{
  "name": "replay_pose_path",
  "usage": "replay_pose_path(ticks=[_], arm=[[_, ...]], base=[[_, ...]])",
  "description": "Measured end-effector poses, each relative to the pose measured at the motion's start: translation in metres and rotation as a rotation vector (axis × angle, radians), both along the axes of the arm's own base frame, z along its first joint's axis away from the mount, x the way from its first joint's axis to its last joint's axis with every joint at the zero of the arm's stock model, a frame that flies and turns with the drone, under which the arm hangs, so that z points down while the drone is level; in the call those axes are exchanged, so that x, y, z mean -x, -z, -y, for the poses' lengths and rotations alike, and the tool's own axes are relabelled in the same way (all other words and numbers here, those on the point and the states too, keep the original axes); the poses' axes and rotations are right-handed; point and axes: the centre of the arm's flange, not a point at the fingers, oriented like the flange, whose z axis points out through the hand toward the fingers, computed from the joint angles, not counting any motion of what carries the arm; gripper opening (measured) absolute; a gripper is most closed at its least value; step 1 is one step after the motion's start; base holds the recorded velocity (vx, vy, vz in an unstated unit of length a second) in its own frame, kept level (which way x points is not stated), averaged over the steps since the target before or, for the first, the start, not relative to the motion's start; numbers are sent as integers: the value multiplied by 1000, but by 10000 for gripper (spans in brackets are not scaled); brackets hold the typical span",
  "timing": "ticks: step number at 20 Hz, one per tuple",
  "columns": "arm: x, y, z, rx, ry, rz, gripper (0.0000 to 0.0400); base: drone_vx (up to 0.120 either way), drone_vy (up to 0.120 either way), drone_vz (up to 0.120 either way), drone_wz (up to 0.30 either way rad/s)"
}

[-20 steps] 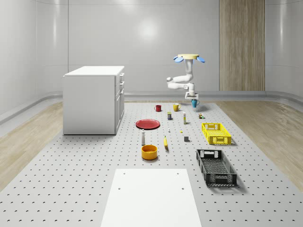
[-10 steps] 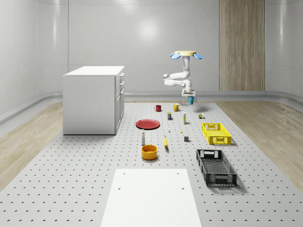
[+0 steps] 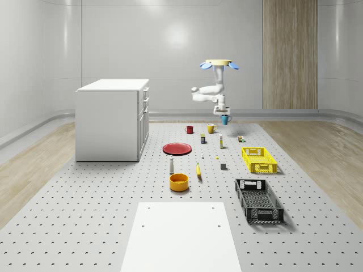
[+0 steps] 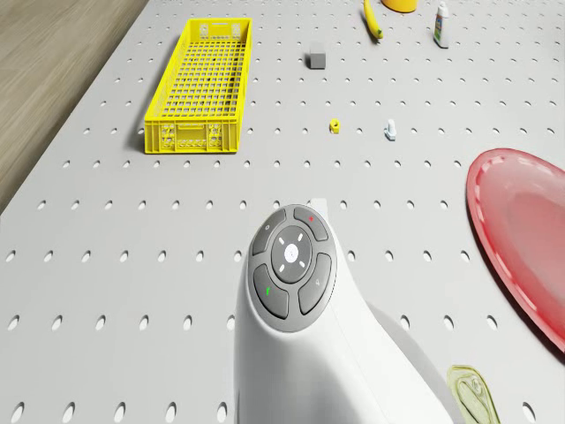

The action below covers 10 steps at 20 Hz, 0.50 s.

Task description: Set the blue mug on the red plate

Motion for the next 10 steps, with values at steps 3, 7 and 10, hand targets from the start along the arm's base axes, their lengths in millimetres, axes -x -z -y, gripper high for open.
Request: replay_pose_path(ticks=[3,7,10], arm=[[0,0,0,0,0,0,100],[0,0,0,0,0,0,100],[0,0,0,0,0,0,100]], base=[[120,-120,0,0],[120,-120,0,0],[120,-120,0,0]])
